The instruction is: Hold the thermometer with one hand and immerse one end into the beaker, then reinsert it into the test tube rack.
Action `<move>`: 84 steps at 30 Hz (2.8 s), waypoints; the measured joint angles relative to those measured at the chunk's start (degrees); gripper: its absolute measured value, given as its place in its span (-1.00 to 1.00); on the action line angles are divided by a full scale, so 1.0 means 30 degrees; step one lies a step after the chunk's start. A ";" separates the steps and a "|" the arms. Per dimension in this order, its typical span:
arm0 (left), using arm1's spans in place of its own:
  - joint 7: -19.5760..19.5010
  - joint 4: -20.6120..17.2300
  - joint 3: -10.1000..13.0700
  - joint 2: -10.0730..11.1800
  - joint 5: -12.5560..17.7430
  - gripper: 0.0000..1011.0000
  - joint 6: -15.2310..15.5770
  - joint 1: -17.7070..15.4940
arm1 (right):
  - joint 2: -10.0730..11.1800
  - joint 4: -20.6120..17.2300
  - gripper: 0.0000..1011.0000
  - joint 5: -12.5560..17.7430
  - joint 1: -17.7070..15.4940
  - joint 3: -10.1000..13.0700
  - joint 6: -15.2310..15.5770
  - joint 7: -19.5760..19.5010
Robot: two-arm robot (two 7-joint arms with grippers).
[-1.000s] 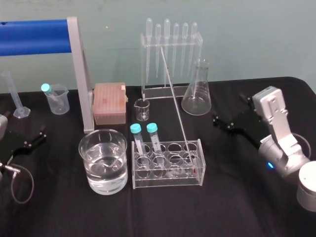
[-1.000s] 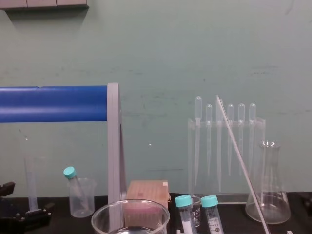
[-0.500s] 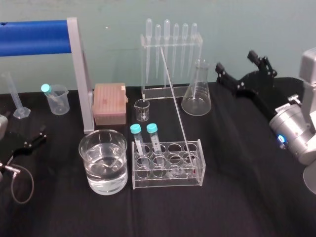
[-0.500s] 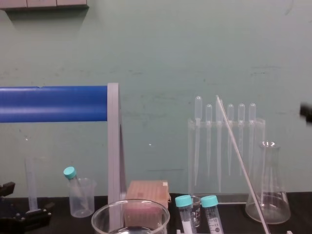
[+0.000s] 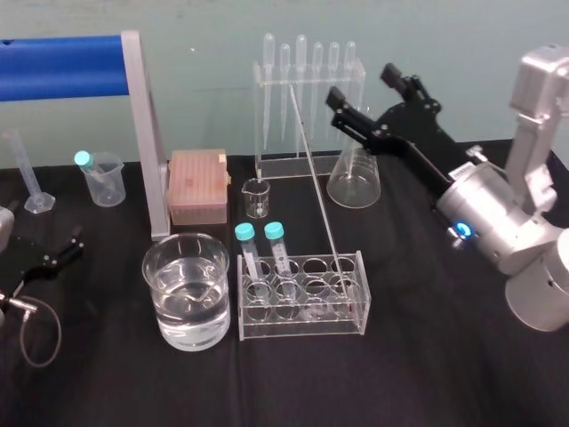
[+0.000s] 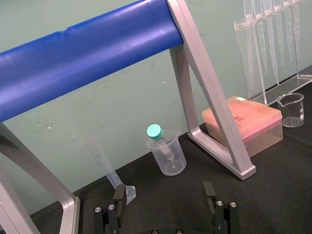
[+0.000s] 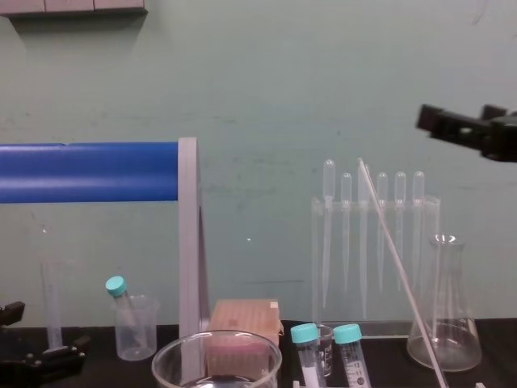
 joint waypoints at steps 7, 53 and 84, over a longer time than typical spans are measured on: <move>0.0001 0.0000 0.0000 0.0000 0.0000 0.99 0.0000 0.0001 | -0.0929 0.0569 0.98 0.0174 0.0803 -0.0548 0.2041 -0.0061; 0.0000 0.0000 0.0000 0.0000 0.0000 0.99 0.0000 0.0001 | -0.3169 0.3858 0.98 -0.1817 0.2687 -0.0833 0.6593 0.0779; 0.0001 0.0000 0.0000 0.0000 0.0000 0.99 0.0000 -0.0001 | -0.3177 0.3732 0.80 -0.1832 0.2599 -0.0683 0.6770 0.0985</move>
